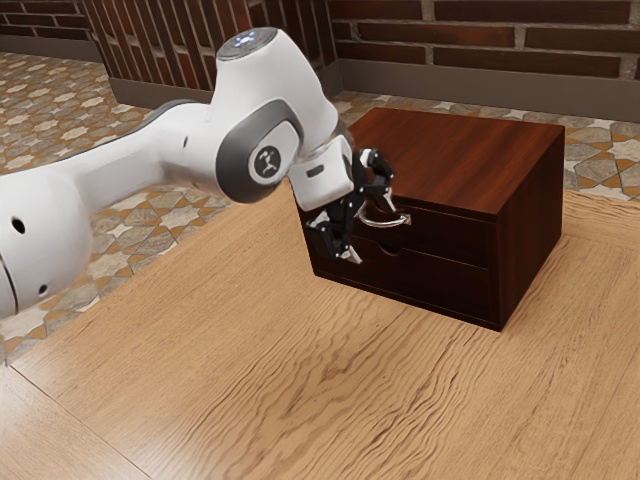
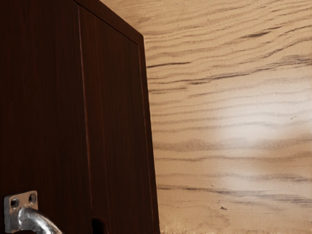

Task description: Pull the drawer handle with one arm to open the drawer

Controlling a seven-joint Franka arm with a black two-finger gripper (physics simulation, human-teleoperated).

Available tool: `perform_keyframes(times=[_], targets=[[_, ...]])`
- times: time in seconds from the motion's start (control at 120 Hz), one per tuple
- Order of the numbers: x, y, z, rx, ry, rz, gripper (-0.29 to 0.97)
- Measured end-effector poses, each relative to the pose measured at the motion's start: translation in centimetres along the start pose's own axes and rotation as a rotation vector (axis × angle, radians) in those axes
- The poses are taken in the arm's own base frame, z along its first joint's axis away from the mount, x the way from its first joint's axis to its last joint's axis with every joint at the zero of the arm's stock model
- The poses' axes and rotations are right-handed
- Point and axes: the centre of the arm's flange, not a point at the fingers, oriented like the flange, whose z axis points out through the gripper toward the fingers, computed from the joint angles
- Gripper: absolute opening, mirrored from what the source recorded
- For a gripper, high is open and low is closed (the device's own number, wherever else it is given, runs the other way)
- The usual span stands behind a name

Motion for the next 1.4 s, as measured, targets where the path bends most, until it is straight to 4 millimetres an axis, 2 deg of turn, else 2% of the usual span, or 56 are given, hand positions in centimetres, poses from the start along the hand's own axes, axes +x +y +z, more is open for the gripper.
perform_keyframes(times=[0.733,0.95,1.242,1.4], targets=[[-2.0,-0.3,2.4,-0.036,-0.019,-0.145,0.66],[-2.0,-0.3,2.5,-0.034,-0.019,-0.16,0.56],[-1.6,-0.4,1.7,-0.021,-0.023,-0.165,0.29],[-1.6,-0.4,1.4,-0.017,-0.025,-0.167,0.19]])
